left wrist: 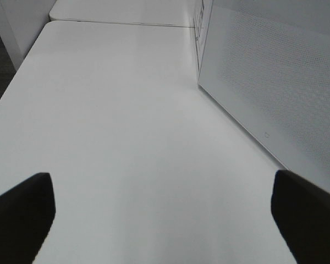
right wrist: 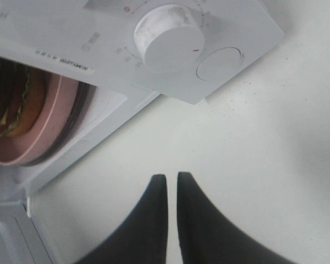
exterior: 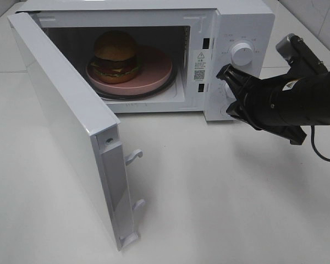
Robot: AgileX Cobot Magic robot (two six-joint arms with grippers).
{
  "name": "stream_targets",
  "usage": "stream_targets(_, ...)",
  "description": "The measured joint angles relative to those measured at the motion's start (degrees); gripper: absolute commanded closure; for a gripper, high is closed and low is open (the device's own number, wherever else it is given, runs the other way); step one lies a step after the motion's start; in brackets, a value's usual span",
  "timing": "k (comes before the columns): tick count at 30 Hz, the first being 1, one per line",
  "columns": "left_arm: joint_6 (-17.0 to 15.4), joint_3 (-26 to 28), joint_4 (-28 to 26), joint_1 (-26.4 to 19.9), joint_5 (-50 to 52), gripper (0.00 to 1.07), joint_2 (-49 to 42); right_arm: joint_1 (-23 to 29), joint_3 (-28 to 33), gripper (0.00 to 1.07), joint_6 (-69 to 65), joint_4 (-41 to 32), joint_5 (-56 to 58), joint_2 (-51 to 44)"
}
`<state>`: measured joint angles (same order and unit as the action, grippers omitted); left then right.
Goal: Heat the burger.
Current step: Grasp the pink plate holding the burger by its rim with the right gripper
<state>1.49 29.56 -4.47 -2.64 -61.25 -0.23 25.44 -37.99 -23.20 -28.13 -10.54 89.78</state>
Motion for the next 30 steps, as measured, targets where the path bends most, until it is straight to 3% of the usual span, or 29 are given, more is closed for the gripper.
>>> stream_targets(7,0.00,0.00,0.00,0.00,0.00,0.07,0.00,0.00,-0.86,1.02,11.57,0.06,8.71,-2.92)
stream_targets(9,0.00,0.00,0.00,0.00,0.00,0.07,0.00,0.00,-1.15,1.01,20.23,0.06,13.01,-4.58)
stream_targets(15,0.00,0.00,0.00,0.00,0.00,0.07,0.00,0.00,-1.15,1.00,26.93,0.23,16.44,-6.02)
stream_targets(30,0.00,0.00,0.00,0.00,0.00,0.07,0.00,0.00,-2.41,0.98,60.96,13.41,24.58,-10.31)
